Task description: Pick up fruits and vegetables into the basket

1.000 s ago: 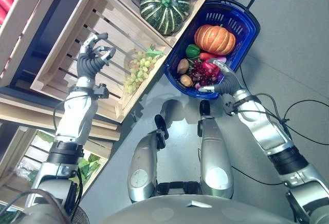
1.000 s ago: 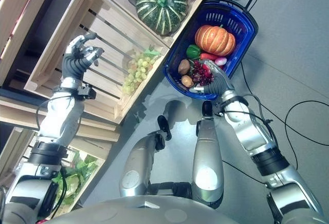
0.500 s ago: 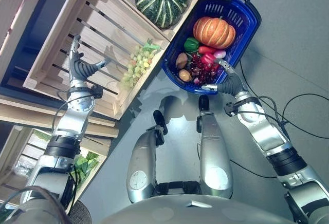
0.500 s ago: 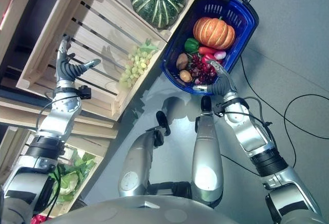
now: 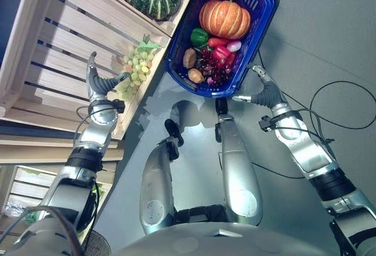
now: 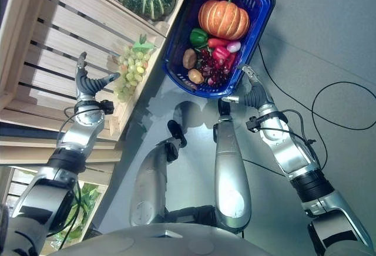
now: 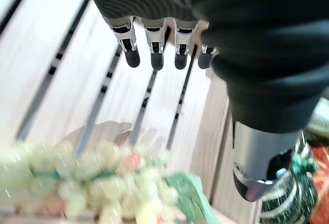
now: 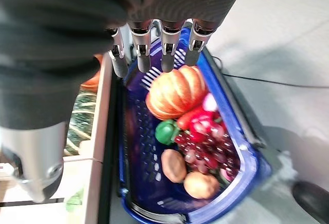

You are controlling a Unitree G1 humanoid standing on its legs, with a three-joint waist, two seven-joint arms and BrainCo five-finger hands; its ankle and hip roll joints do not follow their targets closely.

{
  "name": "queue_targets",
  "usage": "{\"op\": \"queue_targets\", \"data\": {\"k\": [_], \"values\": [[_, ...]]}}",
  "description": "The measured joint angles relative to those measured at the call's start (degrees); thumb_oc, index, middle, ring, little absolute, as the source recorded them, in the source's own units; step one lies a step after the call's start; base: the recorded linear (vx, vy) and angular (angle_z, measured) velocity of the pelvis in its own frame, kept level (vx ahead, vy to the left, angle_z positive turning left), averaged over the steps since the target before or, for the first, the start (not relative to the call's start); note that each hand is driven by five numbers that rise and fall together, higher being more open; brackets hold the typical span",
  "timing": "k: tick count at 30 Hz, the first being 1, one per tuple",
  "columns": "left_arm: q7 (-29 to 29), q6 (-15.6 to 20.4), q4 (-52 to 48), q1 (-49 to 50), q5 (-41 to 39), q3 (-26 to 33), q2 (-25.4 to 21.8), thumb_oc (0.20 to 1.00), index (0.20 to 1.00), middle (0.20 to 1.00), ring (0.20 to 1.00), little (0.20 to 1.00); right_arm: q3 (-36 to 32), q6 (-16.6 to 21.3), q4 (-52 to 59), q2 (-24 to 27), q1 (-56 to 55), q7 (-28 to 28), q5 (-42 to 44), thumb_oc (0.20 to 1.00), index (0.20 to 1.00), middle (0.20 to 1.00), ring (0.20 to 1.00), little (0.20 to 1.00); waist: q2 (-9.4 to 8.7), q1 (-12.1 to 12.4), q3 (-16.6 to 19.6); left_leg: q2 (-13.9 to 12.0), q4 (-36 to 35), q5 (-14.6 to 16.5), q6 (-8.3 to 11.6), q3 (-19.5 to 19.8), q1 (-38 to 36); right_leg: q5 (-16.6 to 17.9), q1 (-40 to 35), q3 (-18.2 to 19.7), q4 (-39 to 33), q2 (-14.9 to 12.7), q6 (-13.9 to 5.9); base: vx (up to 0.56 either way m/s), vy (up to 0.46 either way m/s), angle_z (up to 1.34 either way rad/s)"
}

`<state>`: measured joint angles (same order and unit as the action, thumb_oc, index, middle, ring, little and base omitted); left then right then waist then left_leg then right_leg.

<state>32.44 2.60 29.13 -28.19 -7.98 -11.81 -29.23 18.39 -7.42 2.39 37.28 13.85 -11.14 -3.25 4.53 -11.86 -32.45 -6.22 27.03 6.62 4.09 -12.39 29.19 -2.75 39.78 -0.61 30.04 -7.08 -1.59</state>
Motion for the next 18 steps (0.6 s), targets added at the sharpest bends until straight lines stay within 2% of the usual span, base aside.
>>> {"op": "queue_targets", "data": {"k": [5, 9, 13, 18], "values": [[2.11, 0.1, 4.29, -2.77, -1.08, -0.13, 0.49, 1.0, 1.0, 1.0, 1.0, 1.0, -0.03, 0.09, -1.37, 0.01, -0.04, -0.15, 0.39, 1.0, 1.0, 1.0, 1.0, 1.0, -0.2, -1.28, 0.07, -0.44, 0.84, 0.27, -0.09, -0.2, 2.07, 0.0, 1.84, 0.21, 0.09, 0.18, -0.02, 0.01, -0.033, -0.03], [2.18, 0.0, 6.01, -4.5, -1.25, -0.14, 0.44, 1.0, 1.0, 1.0, 1.0, 1.0, -0.13, 0.07, -2.4, 0.05, -0.54, -0.36, 2.11, 1.0, 1.0, 1.0, 1.0, 1.0, -0.48, -1.46, 0.06, -0.89, 1.76, 0.44, 0.09, -0.2, 4.64, 0.04, 4.5, 0.32, 0.58, 0.75, 0.04, 0.02, -0.038, -0.05], [2.18, -0.25, 7.38, -6.24, -2.18, -0.17, 0.45, 1.0, 1.0, 1.0, 1.0, 1.0, -0.22, 0.08, -2.91, 0.05, -0.78, -1.11, 3.51, 1.0, 1.0, 1.0, 1.0, 1.0, -0.95, -2.65, -0.14, -0.96, 1.83, 0.44, 0.15, -0.43, 5.69, 0.04, 5.95, 0.64, 1.1, 0.92, 0.06, 0.02, -0.035, -0.03], [2.36, -2.51, 10.07, -9.37, -4.43, -0.13, 0.09, 1.0, 1.0, 1.0, 1.0, 1.0, -0.48, 0.25, -3.79, 0.04, -0.97, -1.58, 5.43, 1.0, 1.0, 1.0, 1.0, 1.0, -1.29, -3.78, -0.12, -1.09, 2.43, 0.66, 0.13, -1.04, 6.7, 0.04, 7.13, 1.29, 1.23, 1.05, 0.06, 0.02, -0.011, -0.05]]}}
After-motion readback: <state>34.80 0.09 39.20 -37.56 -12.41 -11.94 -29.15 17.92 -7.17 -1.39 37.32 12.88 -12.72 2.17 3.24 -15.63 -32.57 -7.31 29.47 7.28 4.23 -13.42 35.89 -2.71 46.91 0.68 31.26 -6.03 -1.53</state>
